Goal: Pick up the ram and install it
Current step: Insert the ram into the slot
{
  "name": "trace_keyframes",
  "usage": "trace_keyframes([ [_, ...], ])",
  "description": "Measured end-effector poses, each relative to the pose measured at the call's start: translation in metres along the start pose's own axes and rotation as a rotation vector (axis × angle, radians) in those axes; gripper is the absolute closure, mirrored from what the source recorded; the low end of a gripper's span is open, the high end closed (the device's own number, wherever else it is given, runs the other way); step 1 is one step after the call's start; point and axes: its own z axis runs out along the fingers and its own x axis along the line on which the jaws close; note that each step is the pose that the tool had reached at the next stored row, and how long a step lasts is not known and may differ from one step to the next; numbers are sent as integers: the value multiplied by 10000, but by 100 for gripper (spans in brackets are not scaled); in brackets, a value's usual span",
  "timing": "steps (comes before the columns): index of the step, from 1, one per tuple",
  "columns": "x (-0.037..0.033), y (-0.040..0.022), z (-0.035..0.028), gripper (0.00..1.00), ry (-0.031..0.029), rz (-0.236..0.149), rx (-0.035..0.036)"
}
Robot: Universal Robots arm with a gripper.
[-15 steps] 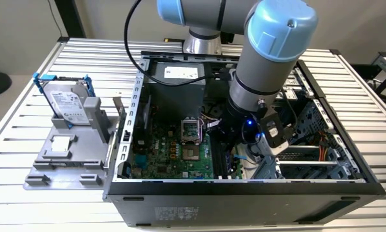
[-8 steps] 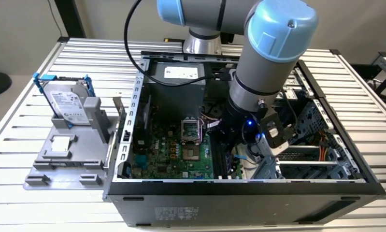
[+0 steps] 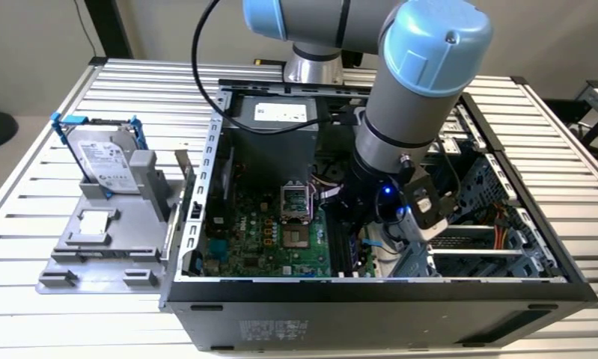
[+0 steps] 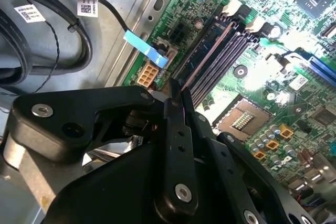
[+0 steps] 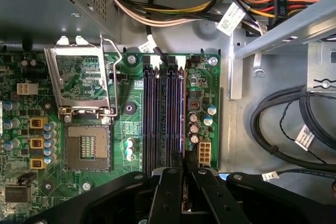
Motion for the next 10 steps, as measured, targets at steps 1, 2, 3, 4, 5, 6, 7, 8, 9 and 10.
trace_keyframes([
  [1,0,0,0,100,0,-15,0],
  [2,0,0,0,100,0,-15,0],
  [3,0,0,0,100,1,-16,1],
  [4,0,0,2,100,1,-16,2],
  [5,0,-1,4,100,1,-17,1],
  [6,0,-1,6,100,1,-17,2],
  [7,0,-1,8,100,2,-18,3],
  [8,0,-1,10,100,4,-20,4],
  [9,0,-1,13,100,5,-25,5],
  [10,0,-1,15,100,8,-37,4],
])
